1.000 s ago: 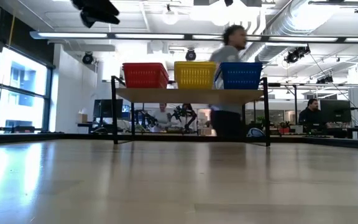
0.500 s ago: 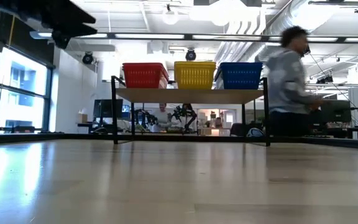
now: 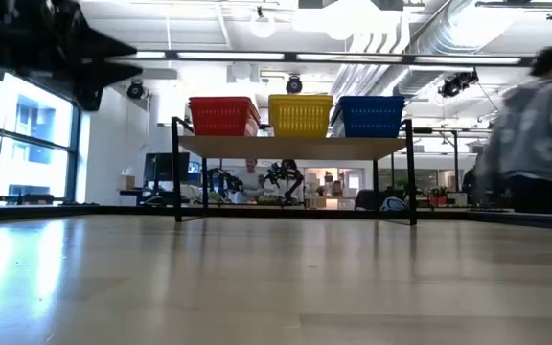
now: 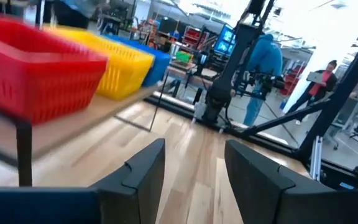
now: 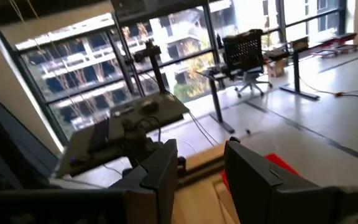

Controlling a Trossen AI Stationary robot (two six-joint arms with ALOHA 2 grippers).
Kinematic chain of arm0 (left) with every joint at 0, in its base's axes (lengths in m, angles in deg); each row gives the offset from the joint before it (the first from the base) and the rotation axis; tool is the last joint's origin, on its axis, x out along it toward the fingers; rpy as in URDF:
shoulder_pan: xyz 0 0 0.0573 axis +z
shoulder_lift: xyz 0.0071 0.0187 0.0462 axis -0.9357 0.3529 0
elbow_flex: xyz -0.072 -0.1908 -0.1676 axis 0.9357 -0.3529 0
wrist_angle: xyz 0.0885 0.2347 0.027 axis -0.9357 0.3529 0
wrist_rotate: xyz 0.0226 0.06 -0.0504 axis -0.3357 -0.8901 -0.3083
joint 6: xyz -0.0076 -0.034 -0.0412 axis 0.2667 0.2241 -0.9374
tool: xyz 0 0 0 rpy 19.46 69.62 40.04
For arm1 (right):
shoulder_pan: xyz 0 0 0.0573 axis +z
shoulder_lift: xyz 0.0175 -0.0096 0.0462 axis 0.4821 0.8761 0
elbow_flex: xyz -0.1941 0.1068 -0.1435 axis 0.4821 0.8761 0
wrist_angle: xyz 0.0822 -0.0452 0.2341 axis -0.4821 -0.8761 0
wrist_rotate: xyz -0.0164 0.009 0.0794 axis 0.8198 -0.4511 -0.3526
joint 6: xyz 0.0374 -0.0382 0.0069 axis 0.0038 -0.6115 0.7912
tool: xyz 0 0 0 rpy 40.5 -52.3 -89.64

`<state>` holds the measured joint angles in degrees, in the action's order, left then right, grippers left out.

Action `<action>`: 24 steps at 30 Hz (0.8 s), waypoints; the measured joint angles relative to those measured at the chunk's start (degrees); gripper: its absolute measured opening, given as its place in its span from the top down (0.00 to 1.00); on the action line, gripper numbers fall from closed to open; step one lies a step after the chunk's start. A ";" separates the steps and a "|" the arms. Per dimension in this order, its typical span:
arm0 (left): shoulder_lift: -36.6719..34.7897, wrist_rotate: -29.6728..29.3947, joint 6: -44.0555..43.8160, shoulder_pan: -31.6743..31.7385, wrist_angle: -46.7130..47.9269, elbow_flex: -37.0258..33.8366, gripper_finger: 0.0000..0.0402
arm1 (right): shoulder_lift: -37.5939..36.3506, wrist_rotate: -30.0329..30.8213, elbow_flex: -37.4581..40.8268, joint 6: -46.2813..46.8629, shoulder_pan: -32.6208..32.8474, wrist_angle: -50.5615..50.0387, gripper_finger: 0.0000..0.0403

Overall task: Stack baskets on shelf by color
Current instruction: Return to Home Position

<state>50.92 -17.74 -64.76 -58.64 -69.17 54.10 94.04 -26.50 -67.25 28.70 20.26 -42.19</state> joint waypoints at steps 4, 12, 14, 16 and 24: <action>0.08 0.00 -3.01 0.00 -3.89 -4.60 0.61 | -4.52 1.08 0.78 -1.66 0.00 -5.23 0.71; 0.65 0.63 -1.35 0.02 -4.11 -6.36 0.61 | -21.04 5.39 20.07 -2.69 -0.02 1.97 0.71; 0.65 0.63 -0.66 0.02 -3.88 -6.36 0.61 | -25.64 4.35 25.91 -2.72 -0.02 4.92 0.71; 0.65 0.54 0.16 0.02 -3.17 -6.36 0.61 | -29.79 4.10 31.03 -2.55 0.00 5.72 0.71; 0.65 -1.16 2.28 0.04 -2.31 -6.36 0.61 | -43.66 2.73 50.19 -0.35 0.00 10.03 0.71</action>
<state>51.58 -18.89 -62.48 -58.59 -71.48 47.74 50.38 -23.76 -17.06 28.34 20.26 -32.15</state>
